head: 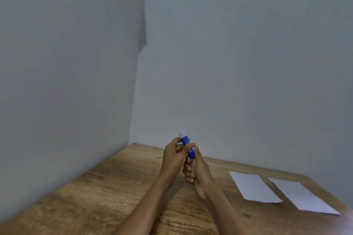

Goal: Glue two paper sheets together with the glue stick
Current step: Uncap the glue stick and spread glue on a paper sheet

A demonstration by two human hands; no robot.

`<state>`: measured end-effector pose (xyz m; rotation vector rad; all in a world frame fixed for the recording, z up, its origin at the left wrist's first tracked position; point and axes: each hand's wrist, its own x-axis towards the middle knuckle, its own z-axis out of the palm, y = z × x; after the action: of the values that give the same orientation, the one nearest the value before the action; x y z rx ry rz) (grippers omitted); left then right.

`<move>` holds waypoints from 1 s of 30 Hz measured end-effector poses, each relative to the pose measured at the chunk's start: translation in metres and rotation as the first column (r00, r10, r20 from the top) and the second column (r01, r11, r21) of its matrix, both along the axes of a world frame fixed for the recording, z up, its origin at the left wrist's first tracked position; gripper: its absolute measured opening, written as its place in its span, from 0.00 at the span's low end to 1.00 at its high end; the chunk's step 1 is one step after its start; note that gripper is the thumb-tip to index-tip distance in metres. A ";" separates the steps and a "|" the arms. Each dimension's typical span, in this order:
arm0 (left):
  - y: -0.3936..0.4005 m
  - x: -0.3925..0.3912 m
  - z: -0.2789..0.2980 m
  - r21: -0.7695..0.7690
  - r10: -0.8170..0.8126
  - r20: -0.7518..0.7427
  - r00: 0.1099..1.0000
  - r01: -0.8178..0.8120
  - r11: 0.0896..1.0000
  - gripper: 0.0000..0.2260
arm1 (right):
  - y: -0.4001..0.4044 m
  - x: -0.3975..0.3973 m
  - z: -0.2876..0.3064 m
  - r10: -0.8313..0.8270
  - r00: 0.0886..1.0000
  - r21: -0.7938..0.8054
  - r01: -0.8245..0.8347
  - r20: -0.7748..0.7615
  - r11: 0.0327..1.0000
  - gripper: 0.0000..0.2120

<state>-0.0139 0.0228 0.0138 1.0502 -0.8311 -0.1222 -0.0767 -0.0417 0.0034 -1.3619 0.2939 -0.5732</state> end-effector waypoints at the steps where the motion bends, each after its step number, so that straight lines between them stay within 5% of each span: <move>1: 0.001 0.002 0.000 -0.012 0.010 -0.010 1.000 -0.010 1.000 0.05 | 0.001 0.001 0.000 0.000 1.000 -0.029 0.000 -0.007 1.000 0.26; 9: 0.000 0.000 0.000 0.001 -0.009 0.030 1.000 0.009 1.000 0.04 | -0.001 0.001 0.001 0.008 1.000 0.068 -0.007 -0.019 0.998 0.24; 30: 0.000 0.007 -0.002 0.013 0.037 0.027 0.999 -0.037 0.999 0.03 | -0.007 0.006 -0.003 0.112 0.993 0.023 -0.113 0.047 0.993 0.23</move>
<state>-0.0066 0.0229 0.0114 1.0816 -0.8353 -0.0830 -0.0709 -0.0487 0.0002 -1.3298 0.1855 -0.5041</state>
